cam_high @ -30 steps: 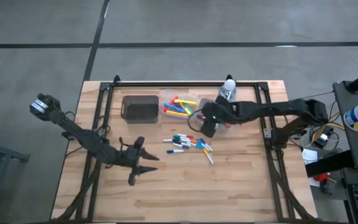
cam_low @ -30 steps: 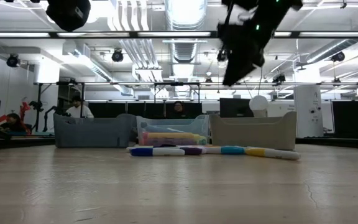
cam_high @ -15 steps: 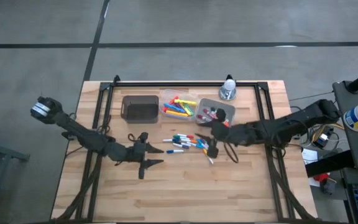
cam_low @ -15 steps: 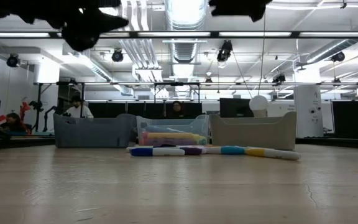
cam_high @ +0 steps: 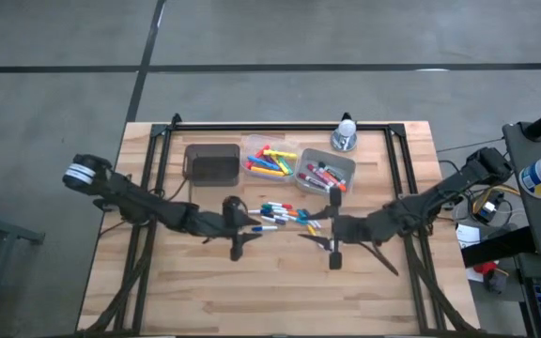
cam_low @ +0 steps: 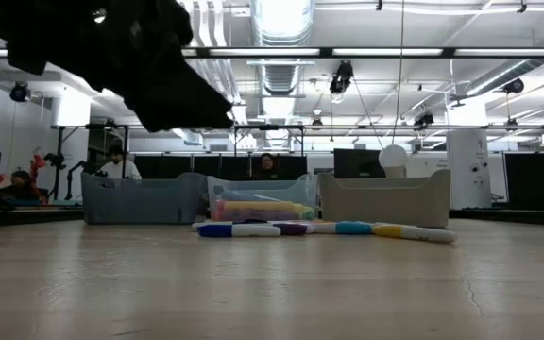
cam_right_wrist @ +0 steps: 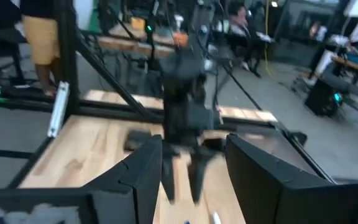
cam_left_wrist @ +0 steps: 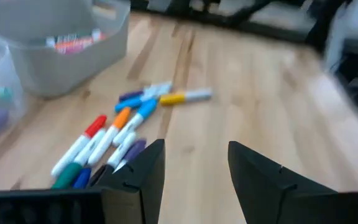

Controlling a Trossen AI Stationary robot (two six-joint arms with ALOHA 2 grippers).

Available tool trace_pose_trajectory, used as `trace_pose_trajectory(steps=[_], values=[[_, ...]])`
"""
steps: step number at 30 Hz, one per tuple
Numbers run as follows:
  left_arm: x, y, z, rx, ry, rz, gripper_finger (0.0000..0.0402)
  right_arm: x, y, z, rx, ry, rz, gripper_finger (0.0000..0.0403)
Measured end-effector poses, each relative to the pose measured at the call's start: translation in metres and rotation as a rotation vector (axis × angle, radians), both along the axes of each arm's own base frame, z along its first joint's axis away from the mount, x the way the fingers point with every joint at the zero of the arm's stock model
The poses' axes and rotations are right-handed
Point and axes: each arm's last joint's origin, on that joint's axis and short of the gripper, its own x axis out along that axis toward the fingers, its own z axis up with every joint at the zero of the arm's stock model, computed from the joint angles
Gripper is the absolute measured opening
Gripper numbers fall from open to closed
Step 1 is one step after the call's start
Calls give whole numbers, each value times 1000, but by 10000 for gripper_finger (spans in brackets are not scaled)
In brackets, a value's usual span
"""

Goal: Pick & Place Markers
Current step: Put the blue mini marker into the black bin

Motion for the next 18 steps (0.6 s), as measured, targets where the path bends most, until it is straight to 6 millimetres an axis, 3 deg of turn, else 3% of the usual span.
trace_pose_trajectory(steps=[8,18], values=[[27,-5,-16,173,230,69,170,-2,4,-3,-7,9,19,166],[32,4,-36,220,338,50,170,-2,4,-5,-8,13,18,166]])
